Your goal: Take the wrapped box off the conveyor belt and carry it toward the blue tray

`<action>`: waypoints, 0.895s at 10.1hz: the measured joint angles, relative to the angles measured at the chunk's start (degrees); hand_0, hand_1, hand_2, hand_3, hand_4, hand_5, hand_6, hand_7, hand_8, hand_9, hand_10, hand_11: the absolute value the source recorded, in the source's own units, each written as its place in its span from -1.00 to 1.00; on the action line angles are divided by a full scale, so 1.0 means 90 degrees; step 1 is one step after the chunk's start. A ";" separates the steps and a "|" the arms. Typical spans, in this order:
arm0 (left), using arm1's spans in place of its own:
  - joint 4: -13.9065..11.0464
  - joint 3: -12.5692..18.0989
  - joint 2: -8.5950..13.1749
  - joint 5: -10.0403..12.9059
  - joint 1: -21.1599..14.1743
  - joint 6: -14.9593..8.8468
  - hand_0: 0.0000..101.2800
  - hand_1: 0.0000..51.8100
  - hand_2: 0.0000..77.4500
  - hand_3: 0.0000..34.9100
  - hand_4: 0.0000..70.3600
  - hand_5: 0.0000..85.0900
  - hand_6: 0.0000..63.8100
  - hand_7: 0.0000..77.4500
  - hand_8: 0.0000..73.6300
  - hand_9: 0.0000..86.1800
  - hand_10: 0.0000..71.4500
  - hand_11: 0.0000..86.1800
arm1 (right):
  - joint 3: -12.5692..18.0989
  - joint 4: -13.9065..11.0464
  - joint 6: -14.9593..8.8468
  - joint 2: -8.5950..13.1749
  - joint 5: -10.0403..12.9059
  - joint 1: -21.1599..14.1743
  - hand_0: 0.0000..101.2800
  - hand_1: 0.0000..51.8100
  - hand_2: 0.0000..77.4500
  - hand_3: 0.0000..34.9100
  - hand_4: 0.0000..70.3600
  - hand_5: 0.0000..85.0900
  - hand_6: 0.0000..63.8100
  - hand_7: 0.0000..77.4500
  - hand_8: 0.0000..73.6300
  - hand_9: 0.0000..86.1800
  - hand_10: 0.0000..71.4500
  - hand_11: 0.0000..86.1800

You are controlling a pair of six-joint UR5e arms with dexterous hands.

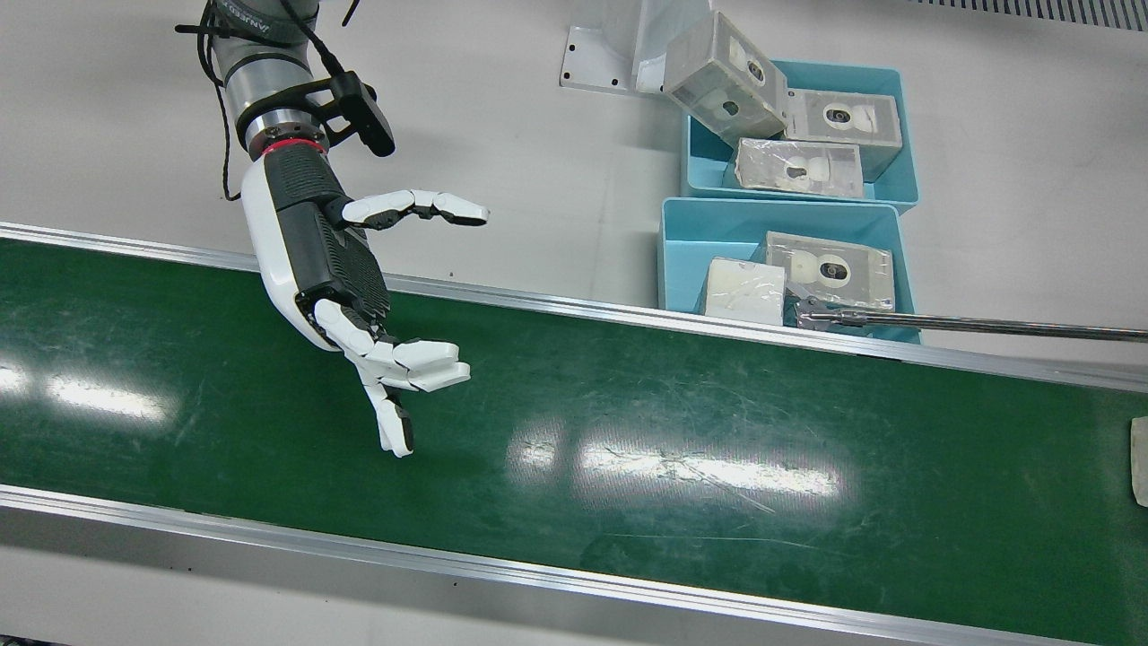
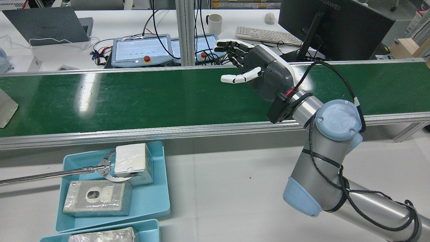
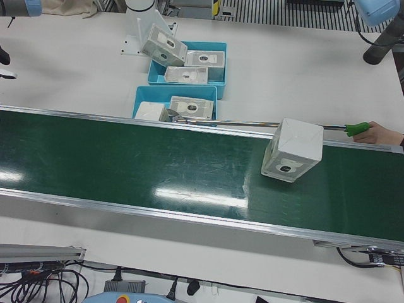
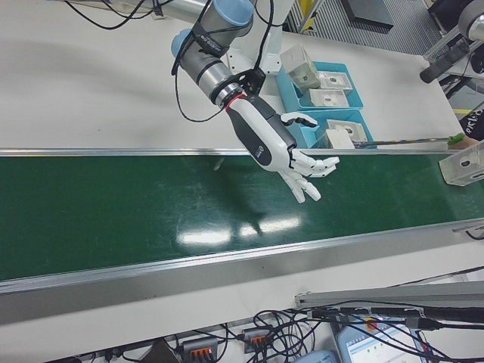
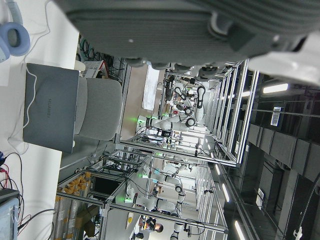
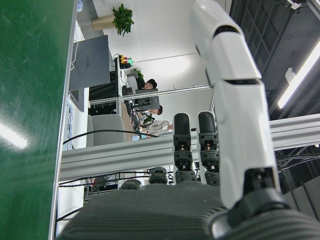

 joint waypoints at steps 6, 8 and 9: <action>0.0000 0.0000 0.0000 0.0000 0.0000 0.0000 -1.00 -1.00 -0.99 -1.00 -1.00 -0.99 -1.00 -0.99 -0.99 -1.00 -0.98 -1.00 | -0.0120 -0.0005 -0.0033 0.0067 0.0030 -0.0072 0.12 -0.09 -0.38 -0.83 -0.38 -0.40 -0.66 -0.24 -0.96 -0.82 -1.00 -0.97; 0.0000 0.0000 0.0000 0.0000 0.0000 0.0000 -1.00 -1.00 -0.97 -1.00 -1.00 -0.97 -1.00 -0.99 -0.99 -1.00 -0.98 -1.00 | -0.0177 -0.0061 -0.0046 0.0105 0.0027 -0.0061 0.10 -0.09 -0.38 -0.83 -0.38 -0.40 -0.64 -0.24 -0.96 -0.81 -1.00 -0.97; 0.0000 0.0000 0.0000 0.0000 0.0000 0.0000 -1.00 -1.00 -0.99 -1.00 -1.00 -0.99 -1.00 -0.99 -0.99 -1.00 -0.98 -1.00 | -0.0154 -0.0237 -0.0054 0.0113 0.0023 -0.0031 0.01 -0.45 -0.69 -0.73 -0.38 -0.40 -0.66 -0.23 -0.96 -0.85 -1.00 -0.96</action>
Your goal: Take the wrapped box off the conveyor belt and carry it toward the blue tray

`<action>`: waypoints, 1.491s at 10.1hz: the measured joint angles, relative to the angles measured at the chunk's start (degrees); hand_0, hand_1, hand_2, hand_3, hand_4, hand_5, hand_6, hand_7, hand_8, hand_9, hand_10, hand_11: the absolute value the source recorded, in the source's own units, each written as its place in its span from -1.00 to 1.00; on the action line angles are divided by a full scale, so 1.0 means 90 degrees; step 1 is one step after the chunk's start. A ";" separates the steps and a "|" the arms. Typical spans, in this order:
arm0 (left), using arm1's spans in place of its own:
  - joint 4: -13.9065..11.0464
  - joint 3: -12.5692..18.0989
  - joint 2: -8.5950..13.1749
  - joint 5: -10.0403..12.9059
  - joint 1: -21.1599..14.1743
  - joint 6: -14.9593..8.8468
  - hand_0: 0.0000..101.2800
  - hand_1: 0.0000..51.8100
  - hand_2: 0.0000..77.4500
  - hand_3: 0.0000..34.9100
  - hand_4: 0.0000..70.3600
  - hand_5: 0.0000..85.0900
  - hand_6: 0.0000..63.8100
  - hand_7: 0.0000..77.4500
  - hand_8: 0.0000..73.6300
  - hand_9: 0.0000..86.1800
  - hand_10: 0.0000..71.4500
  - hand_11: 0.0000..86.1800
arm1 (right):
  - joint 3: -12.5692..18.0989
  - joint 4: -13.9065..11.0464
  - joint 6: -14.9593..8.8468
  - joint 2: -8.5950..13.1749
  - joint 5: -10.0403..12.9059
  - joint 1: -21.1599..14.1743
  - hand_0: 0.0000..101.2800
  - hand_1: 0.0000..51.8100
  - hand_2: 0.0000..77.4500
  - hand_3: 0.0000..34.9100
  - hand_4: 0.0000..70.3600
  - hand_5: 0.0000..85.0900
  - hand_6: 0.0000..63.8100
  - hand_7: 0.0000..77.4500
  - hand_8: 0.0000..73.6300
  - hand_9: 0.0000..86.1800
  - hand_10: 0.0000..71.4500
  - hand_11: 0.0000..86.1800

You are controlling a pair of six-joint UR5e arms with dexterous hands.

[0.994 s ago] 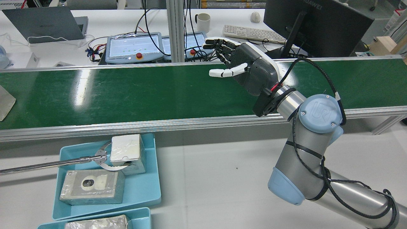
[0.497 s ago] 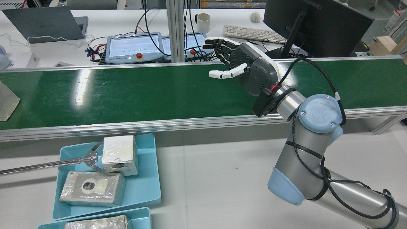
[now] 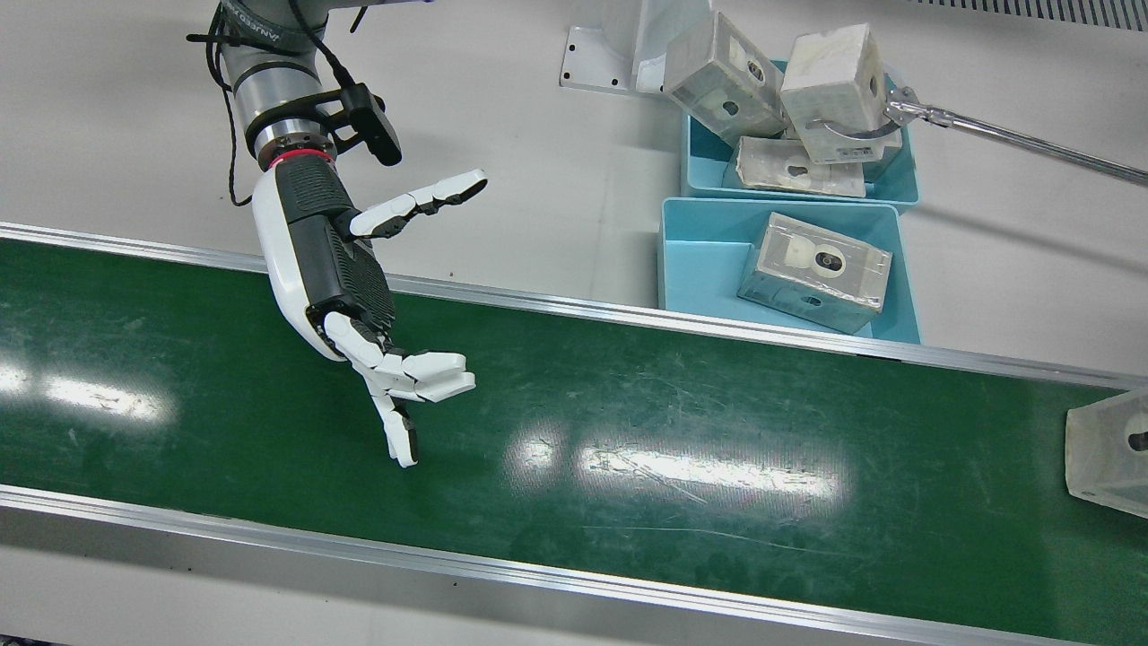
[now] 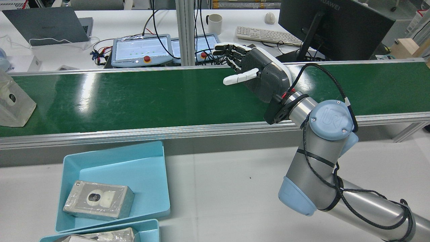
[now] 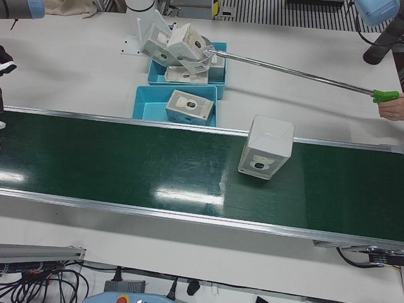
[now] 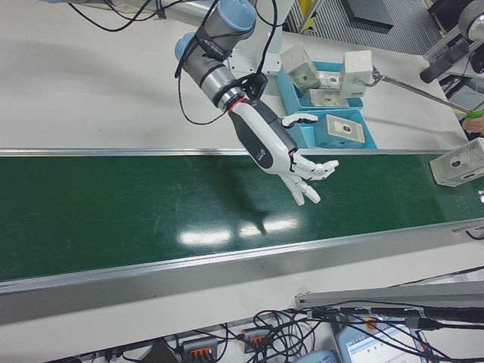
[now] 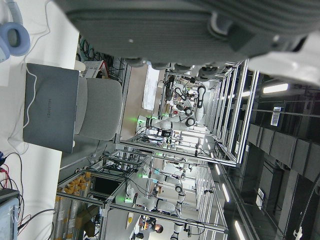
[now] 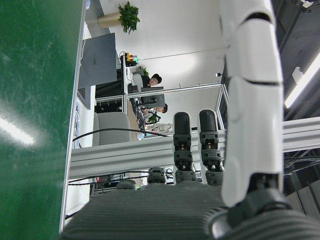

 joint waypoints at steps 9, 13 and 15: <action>0.0000 0.0000 0.0000 0.0000 0.0000 0.0000 -1.00 -1.00 -0.99 -1.00 -1.00 -0.99 -1.00 -0.99 -0.99 -1.00 -0.98 -1.00 | 0.0382 -0.1059 -0.0230 -0.0007 0.0024 0.0115 0.00 -0.28 -0.55 -0.48 -0.55 -0.42 -0.78 -0.38 -1.00 -0.90 -1.00 -0.96; 0.0000 0.0000 0.0000 0.0000 0.0000 0.0000 -1.00 -1.00 -0.97 -1.00 -1.00 -0.99 -1.00 -0.99 -0.99 -1.00 -0.98 -1.00 | 0.0324 -0.0162 -0.0718 -0.0183 0.0120 0.0121 -0.04 -0.39 -0.65 -0.68 -0.58 -0.49 -0.78 -0.38 -1.00 -0.90 -1.00 -0.97; 0.0000 0.0000 0.0000 0.0000 0.0000 0.0000 -1.00 -1.00 -0.97 -1.00 -1.00 -0.99 -1.00 -0.99 -0.99 -1.00 -0.98 -1.00 | 0.0311 -0.0080 -0.0752 -0.0206 0.0162 0.0116 -0.04 -0.39 -0.62 -0.68 -0.55 -0.47 -0.78 -0.38 -1.00 -0.90 -1.00 -0.97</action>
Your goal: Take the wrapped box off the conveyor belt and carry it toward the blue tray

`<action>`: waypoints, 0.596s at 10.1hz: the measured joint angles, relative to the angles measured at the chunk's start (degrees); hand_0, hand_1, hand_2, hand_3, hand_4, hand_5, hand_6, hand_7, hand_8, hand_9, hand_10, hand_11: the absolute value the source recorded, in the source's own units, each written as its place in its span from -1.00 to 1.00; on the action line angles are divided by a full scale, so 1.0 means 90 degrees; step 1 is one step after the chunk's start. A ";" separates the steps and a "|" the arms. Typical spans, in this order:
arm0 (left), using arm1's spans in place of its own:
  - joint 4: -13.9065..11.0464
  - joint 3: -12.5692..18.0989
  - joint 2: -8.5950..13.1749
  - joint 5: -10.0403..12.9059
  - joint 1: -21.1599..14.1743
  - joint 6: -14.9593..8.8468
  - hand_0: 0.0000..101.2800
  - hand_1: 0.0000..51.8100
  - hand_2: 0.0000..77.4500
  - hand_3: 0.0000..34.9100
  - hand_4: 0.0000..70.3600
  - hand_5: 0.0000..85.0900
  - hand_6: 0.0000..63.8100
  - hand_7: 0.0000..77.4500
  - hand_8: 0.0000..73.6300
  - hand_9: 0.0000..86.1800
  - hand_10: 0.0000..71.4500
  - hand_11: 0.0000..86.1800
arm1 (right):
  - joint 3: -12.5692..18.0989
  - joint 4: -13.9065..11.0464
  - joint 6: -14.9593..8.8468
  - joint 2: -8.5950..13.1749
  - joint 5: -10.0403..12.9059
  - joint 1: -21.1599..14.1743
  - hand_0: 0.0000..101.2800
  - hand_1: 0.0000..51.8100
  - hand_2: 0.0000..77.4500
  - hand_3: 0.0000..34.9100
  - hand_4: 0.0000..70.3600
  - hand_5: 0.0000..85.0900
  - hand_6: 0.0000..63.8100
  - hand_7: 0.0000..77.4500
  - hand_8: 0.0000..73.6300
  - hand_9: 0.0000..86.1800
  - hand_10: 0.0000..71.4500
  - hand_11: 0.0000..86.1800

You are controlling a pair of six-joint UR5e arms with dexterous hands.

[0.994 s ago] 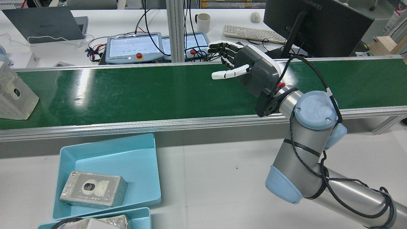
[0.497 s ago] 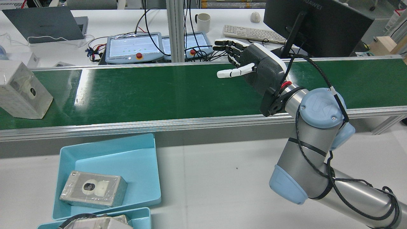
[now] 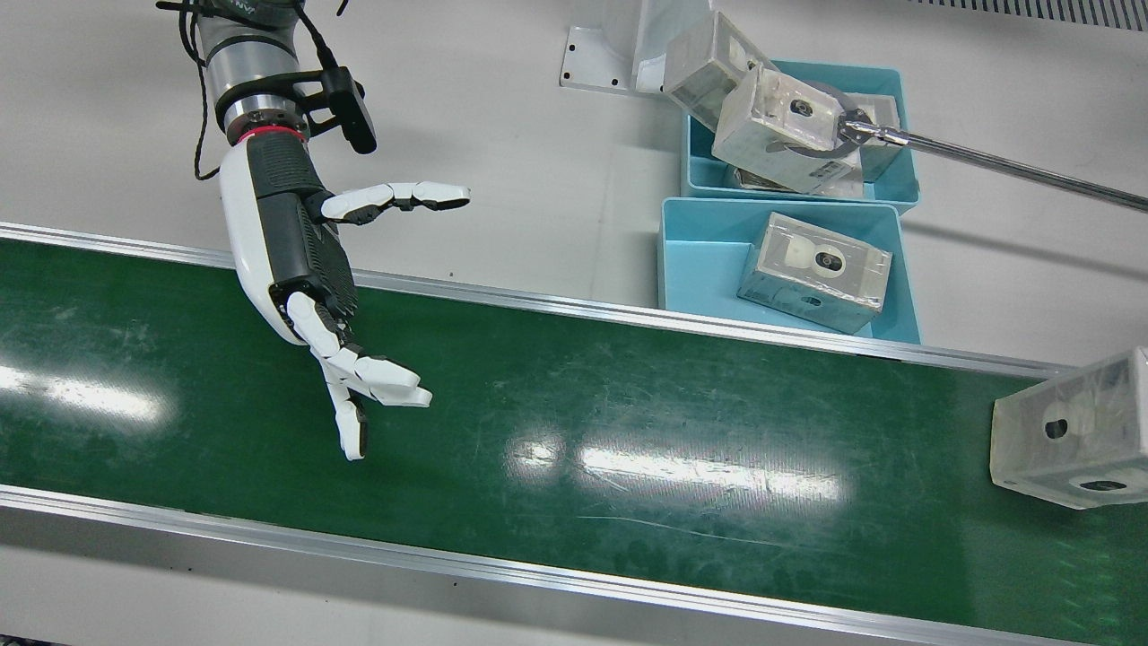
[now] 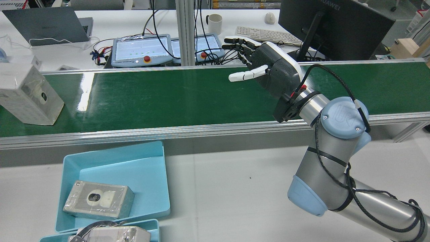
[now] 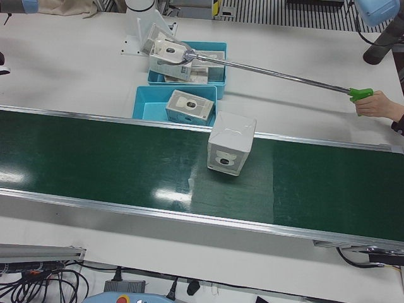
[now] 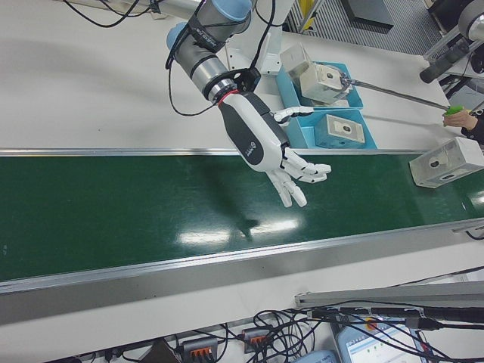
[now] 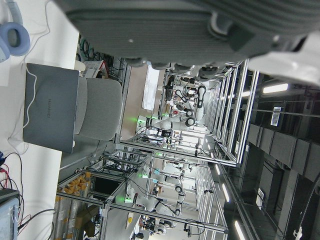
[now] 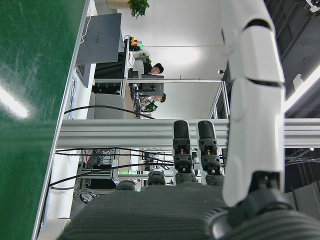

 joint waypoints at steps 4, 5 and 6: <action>0.0000 0.0000 0.0000 0.0000 0.0000 0.0000 -1.00 -1.00 -0.97 -1.00 -1.00 -0.99 -1.00 -0.99 -0.99 -1.00 -0.98 -1.00 | -0.0209 0.0060 0.0032 -0.0001 0.0027 -0.0017 -0.04 -0.39 -0.61 -0.61 -0.53 -0.45 -0.76 -0.35 -1.00 -0.90 -1.00 -0.97; 0.0000 0.0000 0.0000 0.0000 0.0000 0.0000 -1.00 -1.00 -0.97 -1.00 -1.00 -0.99 -1.00 -0.99 -0.99 -1.00 -0.98 -1.00 | -0.0266 0.0070 0.0036 0.0001 0.0028 -0.0026 -0.03 -0.35 -0.58 -0.65 -0.57 -0.45 -0.76 -0.35 -1.00 -0.90 -1.00 -0.97; 0.0000 0.0000 0.0000 0.0000 0.0000 0.0000 -1.00 -1.00 -0.99 -1.00 -1.00 -0.97 -1.00 -0.99 -0.99 -1.00 -0.98 -1.00 | -0.0297 0.0073 0.0039 0.0010 0.0028 -0.0033 -0.03 -0.35 -0.58 -0.56 -0.57 -0.45 -0.76 -0.35 -1.00 -0.90 -1.00 -0.97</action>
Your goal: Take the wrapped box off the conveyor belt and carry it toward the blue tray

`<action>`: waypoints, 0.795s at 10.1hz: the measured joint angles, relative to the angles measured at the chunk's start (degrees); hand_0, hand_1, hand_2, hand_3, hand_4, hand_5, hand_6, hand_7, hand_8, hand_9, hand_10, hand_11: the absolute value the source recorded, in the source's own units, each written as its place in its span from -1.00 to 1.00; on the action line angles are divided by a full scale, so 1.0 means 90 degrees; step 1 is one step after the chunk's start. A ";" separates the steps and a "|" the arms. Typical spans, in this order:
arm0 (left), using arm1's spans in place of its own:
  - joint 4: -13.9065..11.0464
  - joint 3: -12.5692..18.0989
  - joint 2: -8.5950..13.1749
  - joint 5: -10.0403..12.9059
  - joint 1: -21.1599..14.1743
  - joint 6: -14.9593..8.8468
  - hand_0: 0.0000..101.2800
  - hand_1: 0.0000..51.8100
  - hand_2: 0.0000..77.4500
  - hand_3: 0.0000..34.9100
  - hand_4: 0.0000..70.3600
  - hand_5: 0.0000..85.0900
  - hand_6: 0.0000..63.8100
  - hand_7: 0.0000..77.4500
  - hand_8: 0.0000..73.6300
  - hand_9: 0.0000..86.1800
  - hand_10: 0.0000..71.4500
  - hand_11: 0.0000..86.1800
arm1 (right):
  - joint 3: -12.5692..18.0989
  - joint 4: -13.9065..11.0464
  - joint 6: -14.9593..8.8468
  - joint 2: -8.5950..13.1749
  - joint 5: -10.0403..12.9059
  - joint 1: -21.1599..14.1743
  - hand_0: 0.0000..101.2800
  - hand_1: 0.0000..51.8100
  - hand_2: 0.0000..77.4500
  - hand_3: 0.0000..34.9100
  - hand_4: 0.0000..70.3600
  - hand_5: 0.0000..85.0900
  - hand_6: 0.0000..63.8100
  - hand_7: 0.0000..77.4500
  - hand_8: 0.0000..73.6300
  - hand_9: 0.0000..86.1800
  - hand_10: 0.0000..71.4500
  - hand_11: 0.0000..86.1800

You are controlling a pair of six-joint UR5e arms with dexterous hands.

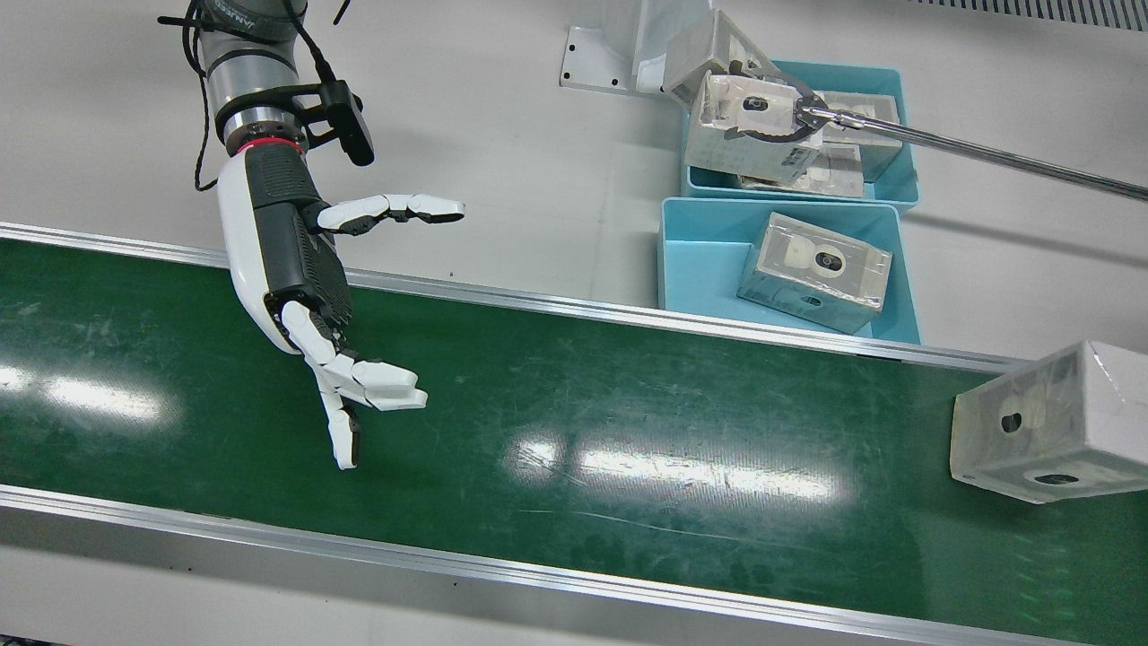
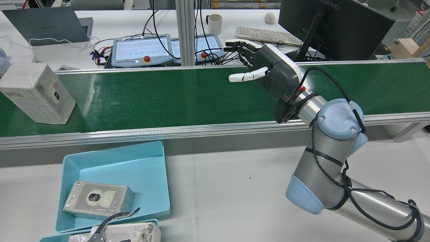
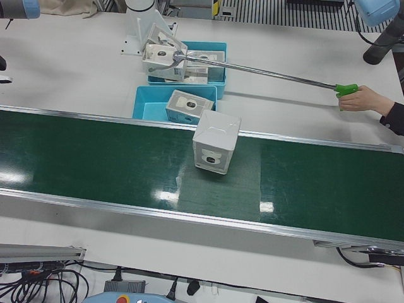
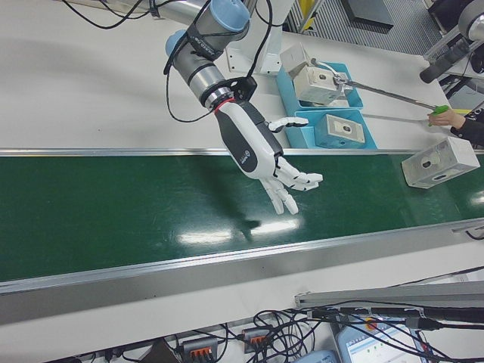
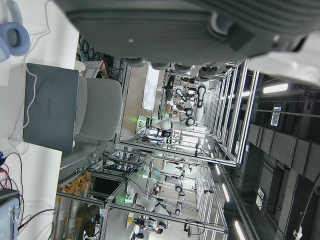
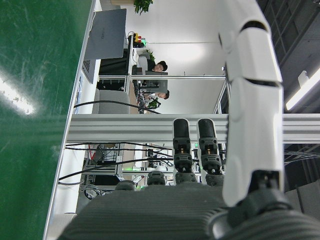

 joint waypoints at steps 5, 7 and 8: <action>0.0000 0.0000 0.0000 0.0000 0.0000 0.0000 -1.00 -1.00 -0.99 -1.00 -1.00 -0.99 -1.00 -0.99 -0.99 -1.00 -0.98 -1.00 | -0.0016 -0.0008 0.0002 0.0037 -0.0005 -0.0079 -0.03 -0.35 -0.58 -0.63 -0.53 -0.44 -0.76 -0.37 -1.00 -0.90 -1.00 -0.96; 0.0000 0.0000 0.0000 0.0000 0.0000 0.0000 -1.00 -1.00 -0.97 -1.00 -1.00 -0.99 -1.00 -0.99 -0.99 -1.00 -0.98 -1.00 | -0.0013 -0.0019 0.0005 0.0041 -0.0008 -0.0126 -0.03 -0.35 -0.59 -0.63 -0.53 -0.44 -0.76 -0.37 -1.00 -0.90 -1.00 -0.96; 0.0000 0.0000 0.0000 0.0000 0.0000 0.0000 -1.00 -1.00 -0.99 -1.00 -1.00 -0.99 -1.00 -0.99 -0.99 -1.00 -0.98 -1.00 | -0.0011 -0.0024 0.0008 0.0042 -0.0009 -0.0136 -0.03 -0.35 -0.58 -0.56 -0.55 -0.42 -0.78 -0.37 -1.00 -0.90 -1.00 -0.96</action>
